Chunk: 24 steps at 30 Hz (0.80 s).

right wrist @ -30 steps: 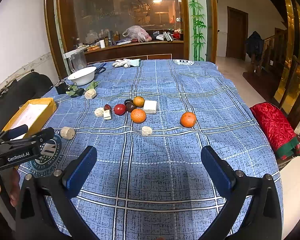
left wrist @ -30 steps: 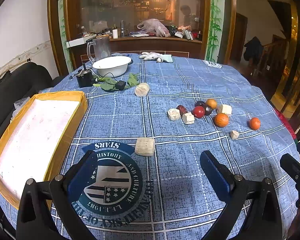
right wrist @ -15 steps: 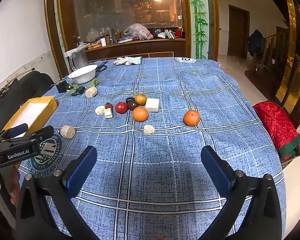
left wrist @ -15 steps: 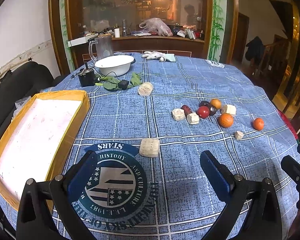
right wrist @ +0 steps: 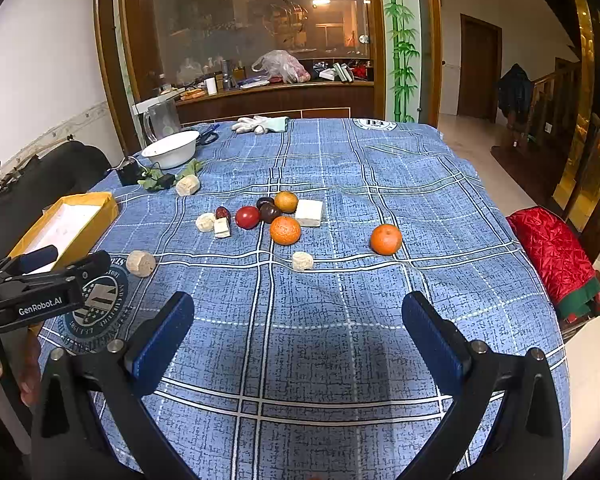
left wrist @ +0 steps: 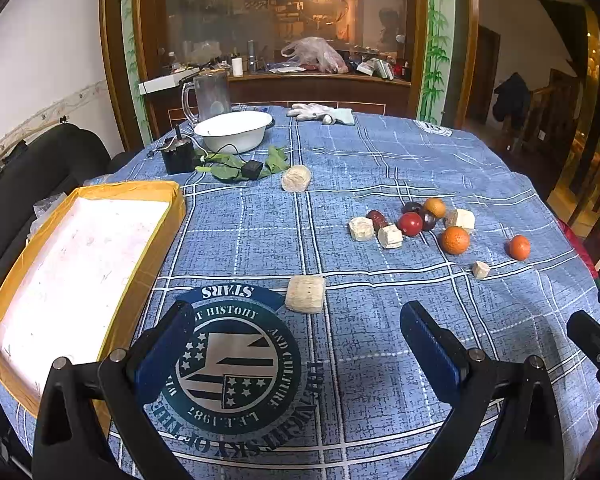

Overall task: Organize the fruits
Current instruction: 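Move left tool toward small beige cube while right tool approaches round beige ball, then close left tool on small beige cube while right tool grasps round beige ball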

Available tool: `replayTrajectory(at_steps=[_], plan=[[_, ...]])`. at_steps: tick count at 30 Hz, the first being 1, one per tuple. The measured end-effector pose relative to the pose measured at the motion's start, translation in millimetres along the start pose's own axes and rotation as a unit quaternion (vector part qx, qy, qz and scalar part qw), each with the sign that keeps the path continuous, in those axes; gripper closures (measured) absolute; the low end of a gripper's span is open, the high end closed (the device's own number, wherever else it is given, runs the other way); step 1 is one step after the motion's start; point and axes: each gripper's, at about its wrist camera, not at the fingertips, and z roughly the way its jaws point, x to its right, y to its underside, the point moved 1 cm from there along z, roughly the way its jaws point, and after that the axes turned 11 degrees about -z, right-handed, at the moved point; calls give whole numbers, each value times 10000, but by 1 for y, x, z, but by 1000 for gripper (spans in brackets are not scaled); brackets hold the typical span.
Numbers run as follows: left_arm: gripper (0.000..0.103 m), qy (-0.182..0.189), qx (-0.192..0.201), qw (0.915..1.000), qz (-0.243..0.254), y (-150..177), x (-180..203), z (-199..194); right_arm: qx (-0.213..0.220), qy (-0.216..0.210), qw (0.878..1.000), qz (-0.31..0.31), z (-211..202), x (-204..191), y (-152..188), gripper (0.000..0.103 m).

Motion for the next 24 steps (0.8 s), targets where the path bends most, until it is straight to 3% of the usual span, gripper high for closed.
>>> replayTrajectory(at_steps=[6,13,17,24], plan=[[1,-32,-73,10000,-23,-1,-5,5,-76,-65,9998,147,10,7,-2,3],[1,-21,-136,9999,37,-4,-3,12,-377,-229,9989,152,49,11,-14,23],[1,-26,-165,9998,74,-6,-2,17,-721,-306,9968,164,85,14,-21,45],[1,-30,-233,9997,119,-11,1,27,-1143,-352,9927,129,132,12,-24,61]])
